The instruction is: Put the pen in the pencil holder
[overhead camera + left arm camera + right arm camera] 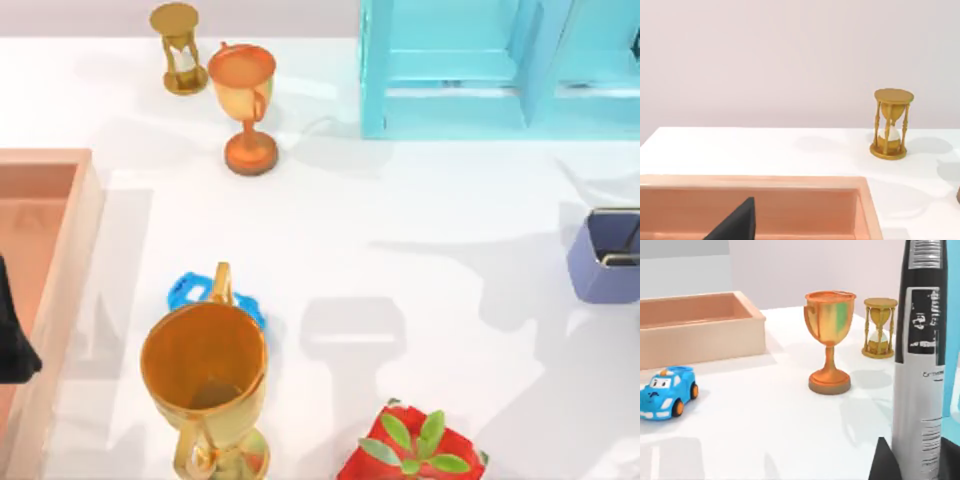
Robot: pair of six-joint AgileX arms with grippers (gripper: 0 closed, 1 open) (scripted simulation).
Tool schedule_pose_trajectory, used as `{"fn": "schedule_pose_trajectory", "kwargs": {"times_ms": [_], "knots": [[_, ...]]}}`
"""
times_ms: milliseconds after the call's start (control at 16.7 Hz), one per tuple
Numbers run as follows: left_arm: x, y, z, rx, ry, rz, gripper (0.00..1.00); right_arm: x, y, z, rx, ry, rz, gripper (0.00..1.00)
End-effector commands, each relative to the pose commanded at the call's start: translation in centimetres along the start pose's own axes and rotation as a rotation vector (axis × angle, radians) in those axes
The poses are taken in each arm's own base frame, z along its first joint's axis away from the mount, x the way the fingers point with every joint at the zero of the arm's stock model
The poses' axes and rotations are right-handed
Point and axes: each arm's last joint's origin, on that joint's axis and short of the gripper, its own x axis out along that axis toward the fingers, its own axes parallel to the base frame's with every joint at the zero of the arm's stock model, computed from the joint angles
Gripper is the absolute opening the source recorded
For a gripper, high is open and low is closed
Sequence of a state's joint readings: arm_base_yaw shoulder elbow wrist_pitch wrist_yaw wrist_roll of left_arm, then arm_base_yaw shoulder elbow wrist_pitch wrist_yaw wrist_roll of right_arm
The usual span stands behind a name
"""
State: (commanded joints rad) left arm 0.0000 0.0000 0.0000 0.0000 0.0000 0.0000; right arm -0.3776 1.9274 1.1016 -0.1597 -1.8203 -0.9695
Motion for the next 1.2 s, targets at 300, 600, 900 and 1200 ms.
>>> {"fn": "schedule_pose_trajectory", "kwargs": {"times_ms": [300,600,900,1200], "knots": [[0.00,0.00,0.00,0.000,0.000,0.000,1.00,0.00,0.00,0.00,0.000,0.000,0.000,0.15],[0.00,0.00,0.00,0.000,0.000,0.000,1.00,0.00,0.00,0.00,0.000,0.000,0.000,0.53],[0.00,0.00,0.00,0.000,0.000,0.000,1.00,0.00,0.00,0.00,0.000,0.000,0.000,0.90],[0.00,0.00,0.00,0.000,0.000,0.000,1.00,0.00,0.00,0.00,0.000,0.000,0.000,1.00]]}}
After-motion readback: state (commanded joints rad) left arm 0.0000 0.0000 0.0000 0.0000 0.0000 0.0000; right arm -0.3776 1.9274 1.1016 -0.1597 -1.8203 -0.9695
